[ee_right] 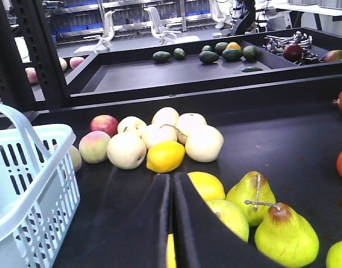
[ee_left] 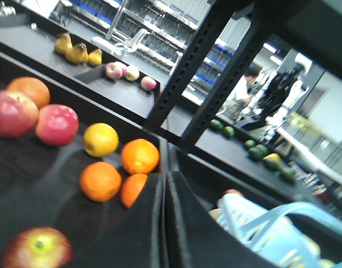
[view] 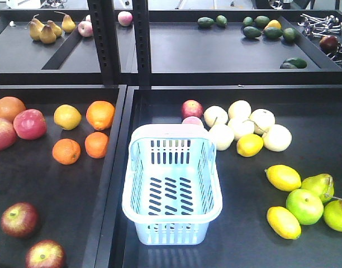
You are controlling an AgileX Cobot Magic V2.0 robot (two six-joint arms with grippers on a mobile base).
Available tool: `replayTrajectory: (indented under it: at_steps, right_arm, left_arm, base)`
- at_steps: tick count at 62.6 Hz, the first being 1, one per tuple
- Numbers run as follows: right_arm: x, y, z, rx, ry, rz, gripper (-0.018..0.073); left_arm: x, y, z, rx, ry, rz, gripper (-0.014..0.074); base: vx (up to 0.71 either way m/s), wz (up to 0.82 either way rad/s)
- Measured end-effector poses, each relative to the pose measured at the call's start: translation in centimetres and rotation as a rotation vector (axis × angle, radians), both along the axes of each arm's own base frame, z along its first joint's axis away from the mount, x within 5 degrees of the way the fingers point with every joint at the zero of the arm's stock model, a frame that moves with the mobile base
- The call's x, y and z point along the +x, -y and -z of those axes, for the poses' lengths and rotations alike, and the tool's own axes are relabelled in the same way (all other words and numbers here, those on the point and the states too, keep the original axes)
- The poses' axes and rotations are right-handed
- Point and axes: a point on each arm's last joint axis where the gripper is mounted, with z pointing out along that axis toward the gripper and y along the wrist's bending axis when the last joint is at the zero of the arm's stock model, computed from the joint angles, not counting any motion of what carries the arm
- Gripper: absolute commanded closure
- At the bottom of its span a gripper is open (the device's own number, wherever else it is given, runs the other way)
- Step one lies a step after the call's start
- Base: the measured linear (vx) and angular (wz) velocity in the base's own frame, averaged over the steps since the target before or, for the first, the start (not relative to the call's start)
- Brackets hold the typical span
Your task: Pick three apples into basket with both arms
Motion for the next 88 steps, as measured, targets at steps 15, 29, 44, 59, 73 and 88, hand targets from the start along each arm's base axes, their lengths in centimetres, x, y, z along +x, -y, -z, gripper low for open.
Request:
replayTrajectory:
  at_steps: [15,29,44,59,73,88]
  right_arm:
    - [0.0,0.0,0.0,0.0,0.0,0.0,0.0564]
    - [0.0,0.0,0.0,0.0,0.0,0.0,0.0564]
    - [0.0,0.0,0.0,0.0,0.0,0.0,0.0564]
    - [0.0,0.0,0.0,0.0,0.0,0.0,0.0564]
    - [0.0,0.0,0.0,0.0,0.0,0.0,0.0564]
    - [0.0,0.0,0.0,0.0,0.0,0.0,0.0564]
  left_arm:
    - [-0.1,-0.4,-0.9,-0.367,0.109,-0.03,0.0603]
    - [-0.4,-0.5,-3.1,-0.483,0.181,-0.016,0.0603]
    - [-1.6,-0.3,-7.3,-0.41,0.29,0.021,0.0603]
    - [-2.5,0.6,-11.3,-0.279,0.297,0.096,0.0603]
    - [-0.7,1.4,-15.0,-0.111,0.186,0.165,0.0603]
    - [2.8,2.3,-18.6,0.084,0.048,0.272,0.0603]
  base:
    - [0.0,0.0]
    - [0.0,0.0]
    - [0.0,0.0]
    - [0.0,0.0]
    - [0.0,0.0]
    - [0.0,0.0]
